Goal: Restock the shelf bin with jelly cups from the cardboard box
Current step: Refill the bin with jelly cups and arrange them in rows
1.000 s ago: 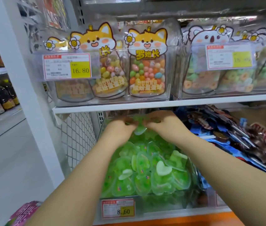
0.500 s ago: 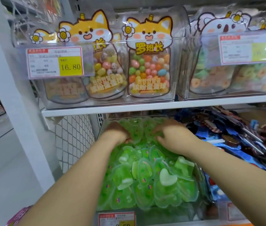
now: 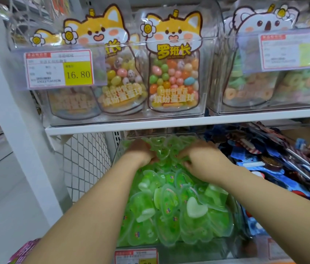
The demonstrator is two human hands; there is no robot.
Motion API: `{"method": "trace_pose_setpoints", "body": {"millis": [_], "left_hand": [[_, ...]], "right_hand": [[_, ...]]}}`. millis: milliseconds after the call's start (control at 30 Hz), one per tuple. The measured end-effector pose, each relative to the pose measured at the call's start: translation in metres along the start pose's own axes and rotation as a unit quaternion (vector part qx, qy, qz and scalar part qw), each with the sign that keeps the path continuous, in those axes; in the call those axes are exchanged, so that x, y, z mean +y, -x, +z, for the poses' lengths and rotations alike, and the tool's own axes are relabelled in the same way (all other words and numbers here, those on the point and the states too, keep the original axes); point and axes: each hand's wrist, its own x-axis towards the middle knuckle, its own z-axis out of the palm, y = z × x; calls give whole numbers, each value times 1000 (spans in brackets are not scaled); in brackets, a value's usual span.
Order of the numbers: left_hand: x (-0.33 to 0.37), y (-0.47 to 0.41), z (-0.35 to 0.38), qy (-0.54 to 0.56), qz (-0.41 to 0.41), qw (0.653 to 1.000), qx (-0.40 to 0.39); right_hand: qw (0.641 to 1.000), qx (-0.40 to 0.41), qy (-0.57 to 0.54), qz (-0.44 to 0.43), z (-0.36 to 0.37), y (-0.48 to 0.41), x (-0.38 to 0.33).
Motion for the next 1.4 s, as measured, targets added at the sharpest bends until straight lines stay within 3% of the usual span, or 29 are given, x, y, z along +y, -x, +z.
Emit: {"method": "trace_pose_setpoints", "body": {"millis": [367, 533, 667, 967, 1167, 1300, 1400], "left_hand": [[-3, -1, 2, 25, 18, 1000, -3], [-4, 8, -6, 11, 11, 1000, 16], [-7, 32, -14, -30, 56, 997, 53], [-20, 81, -16, 16, 114, 991, 64], [-32, 86, -21, 49, 117, 988, 85], [-32, 83, -32, 94, 142, 982, 87], [-28, 84, -37, 176, 138, 972, 77]], "right_hand": [[1000, -2, 21, -6, -2, -1, 0], [999, 1, -44, -4, -17, 9, 4], [995, 1, -102, 24, -33, 36, 10], [989, -109, -102, 20, -53, 80, 10], [991, -84, -106, 16, -47, 77, 10], [985, 48, -162, 44, -51, 68, 6], [947, 118, -294, 48, -46, 51, -12]]}}
